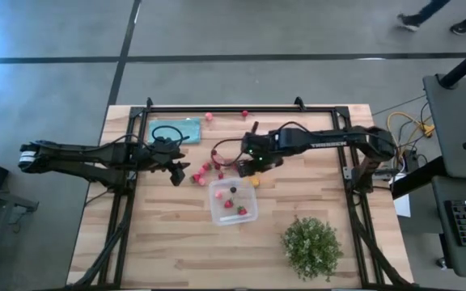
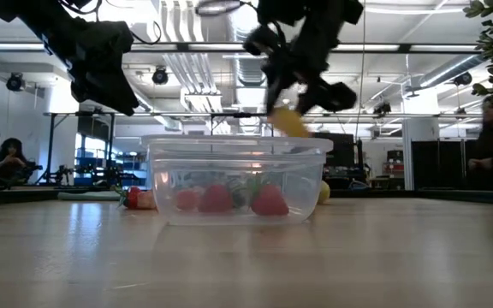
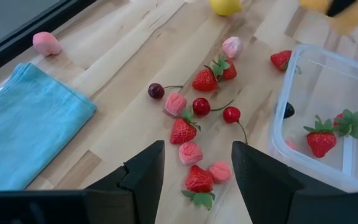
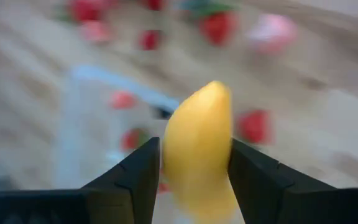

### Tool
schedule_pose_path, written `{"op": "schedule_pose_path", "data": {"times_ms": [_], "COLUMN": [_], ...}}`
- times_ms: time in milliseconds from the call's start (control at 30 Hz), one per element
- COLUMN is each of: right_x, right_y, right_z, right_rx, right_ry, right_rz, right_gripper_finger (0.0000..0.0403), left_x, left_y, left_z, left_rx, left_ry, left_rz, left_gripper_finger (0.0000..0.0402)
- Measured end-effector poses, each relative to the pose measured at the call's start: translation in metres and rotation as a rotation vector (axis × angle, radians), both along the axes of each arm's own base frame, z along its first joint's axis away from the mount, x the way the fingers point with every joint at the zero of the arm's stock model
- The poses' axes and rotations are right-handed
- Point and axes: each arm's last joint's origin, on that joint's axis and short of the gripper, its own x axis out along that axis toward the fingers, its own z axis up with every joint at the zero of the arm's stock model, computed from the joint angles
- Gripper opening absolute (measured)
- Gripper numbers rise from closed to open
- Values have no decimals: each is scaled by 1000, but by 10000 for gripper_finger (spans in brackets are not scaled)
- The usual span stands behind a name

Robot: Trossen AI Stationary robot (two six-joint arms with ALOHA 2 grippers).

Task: Pick and placing Produce into tupperware
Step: Put the yellow banana into the transparent bin, then put the red strawberry into the transparent bin

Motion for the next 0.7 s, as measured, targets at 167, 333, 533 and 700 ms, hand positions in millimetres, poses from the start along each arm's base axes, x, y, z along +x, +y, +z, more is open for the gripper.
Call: {"op": "schedule_pose_path", "data": {"times_ms": [167, 333, 533, 700], "right_x": [28, 45, 31, -9], "right_y": [18, 39, 41, 30], "right_z": [0, -29, -16, 14], "right_rx": [44, 70, -109, -362], "right_ry": [-118, -50, 64, 239], "right_rz": [81, 190, 172, 403], "right_gripper_finger": [166, 163, 186, 204], "left_x": [1, 3, 2, 3], "left_y": [0, 0, -1, -1], "left_z": [0, -1, -2, 0], "left_rx": [-3, -54, -130, -133], "left_ry": [-4, -19, -35, -42], "left_rz": [7, 53, 85, 80], "left_gripper_finger": [173, 173, 173, 173]}}
